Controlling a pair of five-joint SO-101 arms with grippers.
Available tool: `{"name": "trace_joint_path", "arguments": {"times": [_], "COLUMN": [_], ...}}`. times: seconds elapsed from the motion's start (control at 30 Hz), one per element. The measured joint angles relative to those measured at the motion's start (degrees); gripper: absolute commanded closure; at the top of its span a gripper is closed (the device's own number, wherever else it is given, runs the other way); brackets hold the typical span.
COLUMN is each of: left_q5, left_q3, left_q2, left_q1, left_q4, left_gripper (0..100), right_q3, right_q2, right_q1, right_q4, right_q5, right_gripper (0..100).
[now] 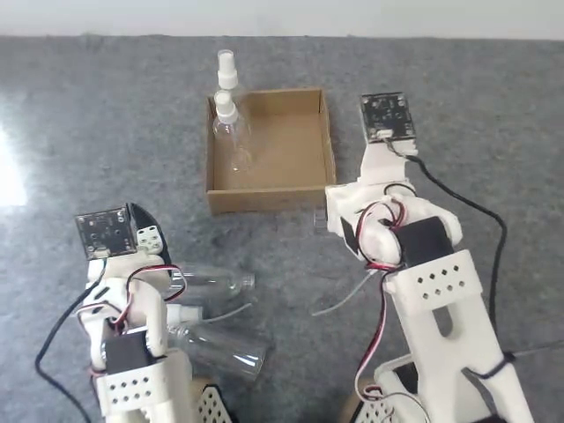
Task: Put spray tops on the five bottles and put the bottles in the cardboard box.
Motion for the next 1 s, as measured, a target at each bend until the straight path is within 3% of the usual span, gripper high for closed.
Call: {"name": "trace_joint_path", "arguments": {"times": [0.27, 0.67, 1.0], "left_q5": [-0.1, -0.1, -0.1], "left_q3": [0.0, 0.0, 0.0], "left_q2": [0.0, 0.0, 0.0], "left_q1": [0.0, 0.0, 0.0], "left_q4": [0.0, 0.0, 0.0], "left_gripper": [99, 99, 99], "right_q3": [-6.2, -14.5, -21.2], "right_q2": [3.2, 19.6, 28.9], "right_q1": [0.4, 0.4, 7.6], "right_q4": [5.5, 10.4, 10.1], "right_q5": [-4.7, -20.6, -32.4], "right_gripper": [72.8, 72.4, 72.4]}}
